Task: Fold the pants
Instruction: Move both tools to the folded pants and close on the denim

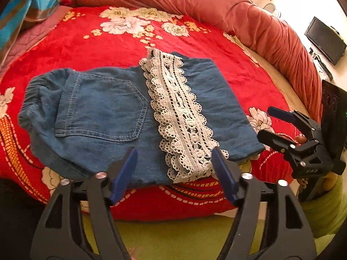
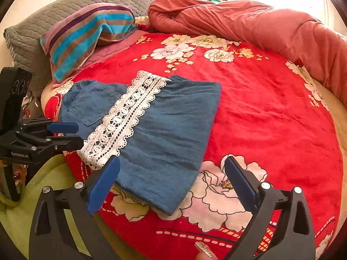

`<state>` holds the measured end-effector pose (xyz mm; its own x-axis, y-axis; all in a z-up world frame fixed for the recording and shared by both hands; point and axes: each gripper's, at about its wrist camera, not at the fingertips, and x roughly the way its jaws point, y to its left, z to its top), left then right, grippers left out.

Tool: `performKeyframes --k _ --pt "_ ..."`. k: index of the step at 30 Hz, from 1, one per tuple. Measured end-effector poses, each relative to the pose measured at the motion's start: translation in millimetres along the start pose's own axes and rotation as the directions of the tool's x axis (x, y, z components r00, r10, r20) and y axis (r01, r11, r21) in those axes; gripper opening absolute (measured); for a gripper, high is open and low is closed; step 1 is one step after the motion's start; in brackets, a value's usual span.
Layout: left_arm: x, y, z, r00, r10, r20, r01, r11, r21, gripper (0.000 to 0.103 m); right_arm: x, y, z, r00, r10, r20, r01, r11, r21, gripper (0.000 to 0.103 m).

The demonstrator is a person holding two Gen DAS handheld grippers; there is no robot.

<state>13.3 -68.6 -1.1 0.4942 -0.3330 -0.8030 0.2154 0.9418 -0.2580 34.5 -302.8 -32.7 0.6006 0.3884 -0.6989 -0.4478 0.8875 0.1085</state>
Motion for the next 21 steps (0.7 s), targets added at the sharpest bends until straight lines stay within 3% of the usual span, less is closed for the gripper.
performKeyframes --k 7,10,21 --pt "-13 3 1 0.999 0.023 0.039 -0.023 1.0 0.004 0.073 -10 1 9 0.999 -0.022 0.027 0.023 1.0 -0.005 0.098" --pt "-19 5 0 0.998 0.043 0.056 -0.043 0.999 0.001 0.089 -13 4 16 0.999 -0.021 0.041 0.021 1.0 -0.013 0.098" --pt "-35 23 -3 0.993 0.068 0.1 -0.064 0.997 -0.038 0.09 -12 31 51 0.997 0.034 0.074 -0.028 0.997 -0.075 0.098"
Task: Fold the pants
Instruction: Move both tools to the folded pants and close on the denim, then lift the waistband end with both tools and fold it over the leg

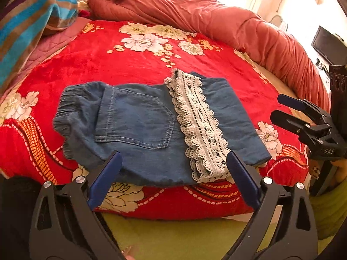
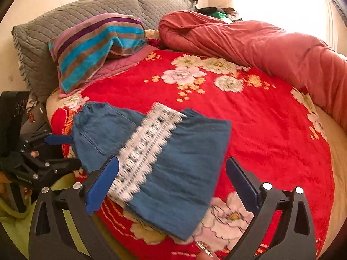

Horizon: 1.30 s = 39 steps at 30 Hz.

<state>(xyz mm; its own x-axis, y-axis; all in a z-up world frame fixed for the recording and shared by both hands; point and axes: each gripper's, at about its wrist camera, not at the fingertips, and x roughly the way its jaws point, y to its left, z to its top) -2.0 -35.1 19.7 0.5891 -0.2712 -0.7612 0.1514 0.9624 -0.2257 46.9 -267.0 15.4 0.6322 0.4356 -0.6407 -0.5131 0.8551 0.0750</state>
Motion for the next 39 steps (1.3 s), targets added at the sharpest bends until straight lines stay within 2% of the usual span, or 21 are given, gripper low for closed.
performKeyframes --k 15,20,27,30,32,34,36,39 --pt "-2 52 -7 1.0 0.01 -0.003 -0.01 0.99 -0.139 0.091 40 52 54 0.996 0.081 -0.03 -0.084 0.989 -0.12 0.098" --pt "1 79 -10 1.0 0.002 -0.008 -0.004 0.975 -0.223 0.091 65 67 73 0.988 0.133 -0.072 -0.142 0.98 -0.138 0.098" --pt "8 115 -17 0.998 -0.056 0.008 0.055 0.937 -0.346 0.09 105 93 99 0.973 0.184 -0.138 -0.209 0.958 -0.196 0.098" --pt "11 122 -18 0.996 -0.085 0.015 0.085 0.925 -0.371 0.08 124 108 108 0.959 0.221 -0.177 -0.259 0.939 -0.227 0.098" --pt "15 126 -20 0.992 -0.125 0.022 0.124 0.912 -0.391 0.067 137 120 112 0.946 0.246 -0.21 -0.297 0.919 -0.259 0.098" --pt "19 127 -21 0.989 -0.145 0.019 0.14 0.906 -0.4 0.059 151 132 115 0.934 0.258 -0.247 -0.326 0.9 -0.289 0.098" --pt "23 129 -22 0.987 -0.158 0.015 0.15 0.902 -0.405 0.054 166 143 116 0.921 0.264 -0.286 -0.349 0.885 -0.309 0.098" --pt "26 131 -23 0.986 -0.168 0.014 0.159 0.897 -0.413 0.053 187 157 117 0.89 0.296 -0.346 -0.408 0.857 -0.315 0.098"
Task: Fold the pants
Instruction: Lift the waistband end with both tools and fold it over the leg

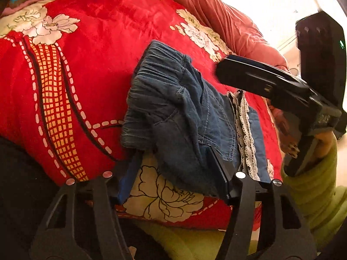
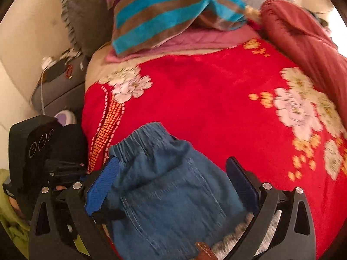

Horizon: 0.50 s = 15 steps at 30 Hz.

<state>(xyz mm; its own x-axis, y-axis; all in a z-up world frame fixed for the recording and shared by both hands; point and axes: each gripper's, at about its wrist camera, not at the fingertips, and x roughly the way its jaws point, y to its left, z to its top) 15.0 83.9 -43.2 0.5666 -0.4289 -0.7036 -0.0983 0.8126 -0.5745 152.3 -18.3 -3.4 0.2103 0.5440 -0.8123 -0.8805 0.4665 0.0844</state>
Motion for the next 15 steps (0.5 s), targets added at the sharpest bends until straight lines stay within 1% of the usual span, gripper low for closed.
performKeyframes --k 3,4,9,10,11,12,14,15 --pt "1 0 1 1.0 -0.003 0.0 0.003 1.0 0.002 0.053 21 3 9 0.998 0.042 -0.042 -0.043 0.999 -0.02 0.098" --pt "2 -1 1 1.0 -0.002 0.0 0.002 1.0 0.003 0.053 30 4 12 0.995 0.068 -0.068 -0.07 0.997 -0.027 0.098" --pt "7 -4 5 1.0 0.006 -0.004 -0.006 1.0 0.01 0.053 56 6 15 0.981 0.134 -0.137 -0.142 0.989 -0.047 0.097" --pt "9 -5 6 1.0 0.007 -0.005 -0.006 1.0 0.011 0.053 59 7 14 0.978 0.151 -0.146 -0.159 0.986 -0.047 0.091" --pt "12 -6 9 1.0 0.006 -0.006 -0.006 1.0 0.01 0.053 63 7 13 0.973 0.175 -0.154 -0.183 0.982 -0.046 0.081" --pt "13 -6 10 1.0 0.005 -0.007 -0.005 1.0 0.009 0.054 64 7 13 0.972 0.177 -0.153 -0.186 0.982 -0.045 0.08" --pt "15 -5 12 1.0 0.002 -0.008 -0.001 1.0 0.006 0.056 65 6 10 0.971 0.189 -0.149 -0.197 0.98 -0.042 0.072" --pt "16 -5 12 1.0 -0.001 -0.008 0.001 1.0 0.007 0.057 63 4 9 0.971 0.19 -0.144 -0.197 0.98 -0.038 0.07"
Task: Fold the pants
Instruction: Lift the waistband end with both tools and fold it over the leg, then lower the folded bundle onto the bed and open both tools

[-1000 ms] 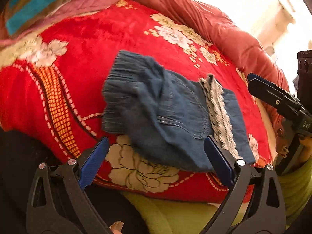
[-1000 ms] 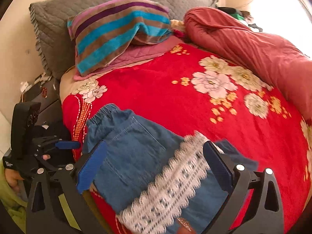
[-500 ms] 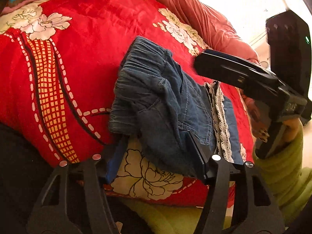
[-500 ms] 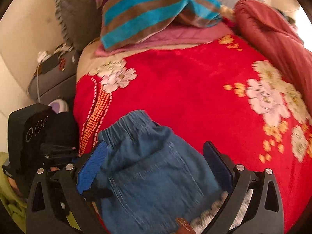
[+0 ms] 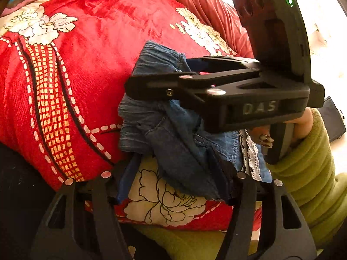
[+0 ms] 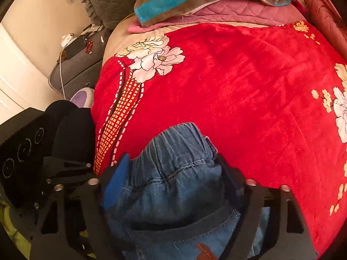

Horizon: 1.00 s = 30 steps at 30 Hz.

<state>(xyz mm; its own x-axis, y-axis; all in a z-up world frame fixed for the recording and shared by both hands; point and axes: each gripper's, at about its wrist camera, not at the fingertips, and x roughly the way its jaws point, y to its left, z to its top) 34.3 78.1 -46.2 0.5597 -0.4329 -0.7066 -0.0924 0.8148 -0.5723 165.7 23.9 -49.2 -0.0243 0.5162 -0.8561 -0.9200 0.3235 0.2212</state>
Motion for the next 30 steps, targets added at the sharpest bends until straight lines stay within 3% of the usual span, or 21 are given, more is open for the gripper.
performKeyframes --k 8,21,24,28,30 --pt "11 -6 6 1.0 -0.019 -0.002 0.019 1.0 0.025 0.074 -15 -7 -9 0.998 0.021 0.052 -0.023 0.999 0.039 0.045" --pt "9 -4 7 0.999 -0.025 0.025 0.025 1.0 0.003 0.081 -53 -16 -27 0.98 0.077 0.182 -0.099 0.988 0.115 0.034" --pt "7 -9 7 0.999 -0.022 0.04 0.022 1.0 0.013 0.08 -66 -18 -35 0.972 0.086 0.22 -0.116 0.985 0.125 0.034" --pt "8 -22 8 0.996 -0.088 0.026 0.088 0.996 0.006 0.066 -86 -23 -50 0.959 0.092 0.269 -0.135 0.98 0.144 0.034" --pt "8 -33 9 0.996 -0.082 0.026 0.081 0.996 0.033 0.066 -96 -27 -58 0.953 0.09 0.291 -0.139 0.979 0.152 0.034"
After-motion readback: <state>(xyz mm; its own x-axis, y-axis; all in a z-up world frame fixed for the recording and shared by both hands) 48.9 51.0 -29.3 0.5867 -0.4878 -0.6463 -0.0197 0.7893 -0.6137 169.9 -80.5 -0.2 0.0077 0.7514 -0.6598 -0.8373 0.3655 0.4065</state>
